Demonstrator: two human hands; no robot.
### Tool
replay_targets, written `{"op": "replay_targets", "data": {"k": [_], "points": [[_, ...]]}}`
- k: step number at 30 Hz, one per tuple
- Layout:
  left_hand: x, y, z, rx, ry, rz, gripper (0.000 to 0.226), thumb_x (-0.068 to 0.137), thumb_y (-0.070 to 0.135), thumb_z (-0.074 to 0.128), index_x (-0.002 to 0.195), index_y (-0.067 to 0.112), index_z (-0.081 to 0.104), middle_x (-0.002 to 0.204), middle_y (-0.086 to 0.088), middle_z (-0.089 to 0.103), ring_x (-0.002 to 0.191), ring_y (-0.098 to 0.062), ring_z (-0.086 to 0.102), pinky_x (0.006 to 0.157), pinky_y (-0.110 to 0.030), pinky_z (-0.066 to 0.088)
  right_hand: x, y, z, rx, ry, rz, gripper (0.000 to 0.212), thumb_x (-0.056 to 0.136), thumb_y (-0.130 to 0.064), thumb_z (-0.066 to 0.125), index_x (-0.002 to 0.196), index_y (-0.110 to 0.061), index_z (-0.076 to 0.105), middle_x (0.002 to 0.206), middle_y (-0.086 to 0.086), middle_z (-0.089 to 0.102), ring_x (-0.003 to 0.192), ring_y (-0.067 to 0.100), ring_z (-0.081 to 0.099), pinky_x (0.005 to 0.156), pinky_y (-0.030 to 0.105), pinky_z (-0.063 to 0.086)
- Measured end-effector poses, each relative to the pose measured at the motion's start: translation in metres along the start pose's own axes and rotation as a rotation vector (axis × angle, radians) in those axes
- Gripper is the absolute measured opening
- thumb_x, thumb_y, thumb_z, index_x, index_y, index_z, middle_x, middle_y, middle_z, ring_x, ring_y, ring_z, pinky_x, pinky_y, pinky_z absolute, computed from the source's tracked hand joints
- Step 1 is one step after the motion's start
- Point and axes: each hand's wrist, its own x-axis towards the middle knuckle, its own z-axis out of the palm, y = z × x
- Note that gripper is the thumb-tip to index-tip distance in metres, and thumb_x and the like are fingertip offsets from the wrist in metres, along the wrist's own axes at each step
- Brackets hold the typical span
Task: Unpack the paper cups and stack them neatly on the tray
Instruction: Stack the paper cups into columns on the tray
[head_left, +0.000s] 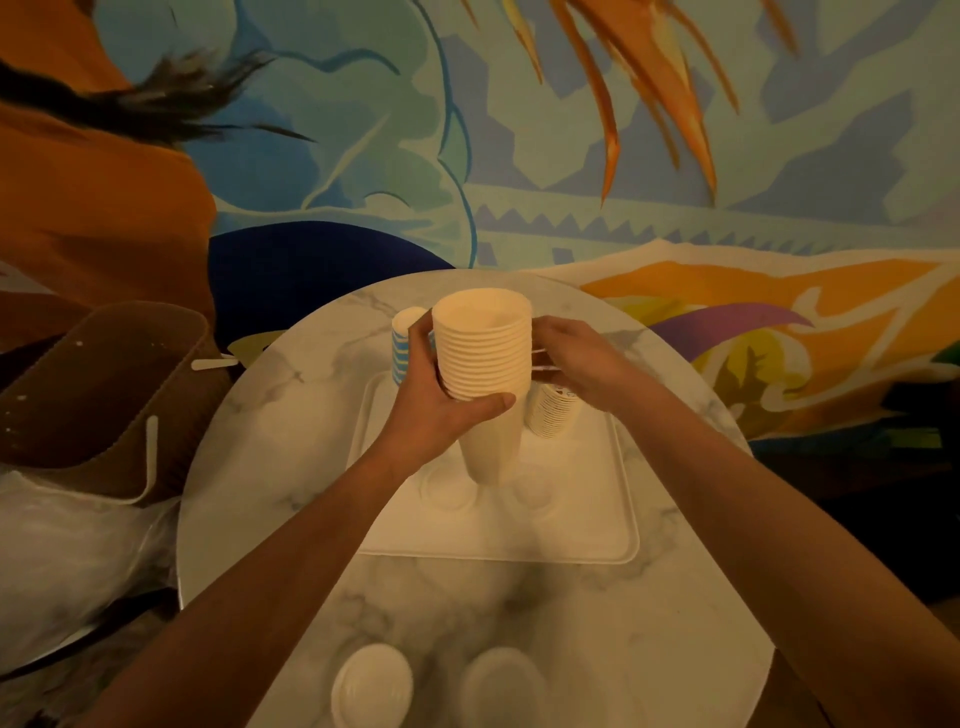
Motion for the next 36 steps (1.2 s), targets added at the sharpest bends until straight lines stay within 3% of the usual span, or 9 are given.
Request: {"op": "replay_targets", "data": {"k": [5, 10, 14, 18, 22, 24, 29, 33, 36], "points": [[0.001, 0.008, 0.016, 0.007, -0.018, -0.004, 0.100, 0.064, 0.012, 0.084, 0.141, 0.022, 0.020, 0.119, 0.020, 0.044, 0.102, 0.009, 0.049, 0.075, -0.005, 0.044, -0.019, 0.011, 0.001, 0.331, -0.023, -0.152, 0.045, 0.090, -0.053, 0.046, 0.117, -0.019, 0.058, 0.111, 0.000, 0.064, 0.107, 0.017, 0.058, 0.090, 0.032, 0.047], [-0.007, 0.009, 0.024, 0.034, -0.020, -0.030, 0.098, 0.065, 0.013, 0.084, 0.139, 0.025, 0.021, 0.115, 0.020, 0.042, 0.098, 0.005, 0.049, 0.068, -0.002, 0.045, -0.028, 0.015, -0.006, 0.181, -0.133, -0.331, 0.071, 0.058, -0.027, 0.082, 0.122, -0.025, 0.053, 0.121, 0.000, 0.061, 0.117, 0.020, 0.055, 0.096, 0.035, 0.049], [-0.012, 0.007, 0.021, 0.042, -0.019, -0.047, 0.099, 0.066, 0.016, 0.083, 0.141, 0.025, 0.019, 0.123, 0.012, 0.041, 0.110, -0.006, 0.045, 0.073, -0.009, 0.043, -0.032, 0.013, -0.007, 0.035, -0.185, -0.299, 0.084, 0.055, -0.017, 0.087, 0.128, -0.021, 0.047, 0.125, 0.000, 0.059, 0.118, 0.018, 0.054, 0.096, 0.032, 0.050], [-0.016, 0.003, 0.015, 0.032, -0.039, -0.069, 0.100, 0.066, 0.015, 0.083, 0.141, 0.024, 0.019, 0.130, 0.004, 0.044, 0.116, -0.014, 0.047, 0.089, -0.029, 0.049, -0.033, 0.014, -0.001, -0.037, -0.190, -0.286, 0.071, 0.064, -0.010, 0.083, 0.125, -0.018, 0.047, 0.122, 0.000, 0.060, 0.115, 0.018, 0.056, 0.093, 0.029, 0.050], [-0.019, -0.001, 0.009, 0.029, -0.055, -0.089, 0.099, 0.066, 0.015, 0.083, 0.140, 0.027, 0.020, 0.133, 0.001, 0.045, 0.115, -0.015, 0.049, 0.087, -0.027, 0.050, -0.031, 0.017, 0.010, -0.013, -0.117, -0.296, 0.063, 0.067, -0.012, 0.082, 0.120, -0.020, 0.049, 0.116, -0.002, 0.061, 0.109, 0.014, 0.058, 0.087, 0.024, 0.051], [-0.022, -0.006, 0.006, 0.034, -0.095, -0.098, 0.100, 0.061, 0.022, 0.087, 0.135, 0.035, 0.021, 0.128, 0.004, 0.048, 0.111, -0.013, 0.053, 0.084, -0.025, 0.050, -0.029, 0.017, 0.013, 0.122, -0.040, -0.293, 0.050, 0.073, -0.007, 0.076, 0.114, -0.021, 0.050, 0.107, -0.006, 0.063, 0.100, 0.008, 0.060, 0.079, 0.018, 0.052], [-0.032, -0.020, -0.004, 0.035, -0.115, -0.160, 0.101, 0.043, 0.049, 0.079, 0.128, 0.047, 0.024, 0.113, 0.018, 0.052, 0.104, -0.006, 0.057, 0.092, -0.035, 0.048, -0.019, 0.004, 0.008, 0.537, 0.180, -0.235, 0.036, 0.081, -0.009, 0.068, 0.111, -0.016, 0.049, 0.096, -0.004, 0.060, 0.087, 0.011, 0.059, 0.067, 0.028, 0.051], [-0.033, -0.029, -0.016, 0.032, -0.058, -0.179, 0.103, 0.048, 0.038, 0.086, 0.133, 0.041, 0.028, 0.119, 0.008, 0.055, 0.105, -0.010, 0.058, 0.093, -0.035, 0.050, -0.007, -0.009, -0.011, 0.496, 0.312, -0.301, 0.070, 0.061, -0.040, 0.078, 0.121, -0.017, 0.049, 0.108, 0.000, 0.063, 0.096, 0.017, 0.062, 0.069, 0.030, 0.054], [-0.029, -0.033, -0.025, -0.023, -0.003, -0.174, 0.092, 0.063, 0.010, 0.085, 0.131, 0.037, 0.030, 0.128, -0.001, 0.054, 0.108, -0.011, 0.058, 0.091, -0.028, 0.049, -0.002, -0.021, -0.023, 0.099, 0.370, -0.367, 0.089, 0.060, -0.050, 0.077, 0.136, -0.022, 0.040, 0.125, 0.002, 0.057, 0.108, 0.020, 0.058, 0.088, 0.035, 0.051]]}}
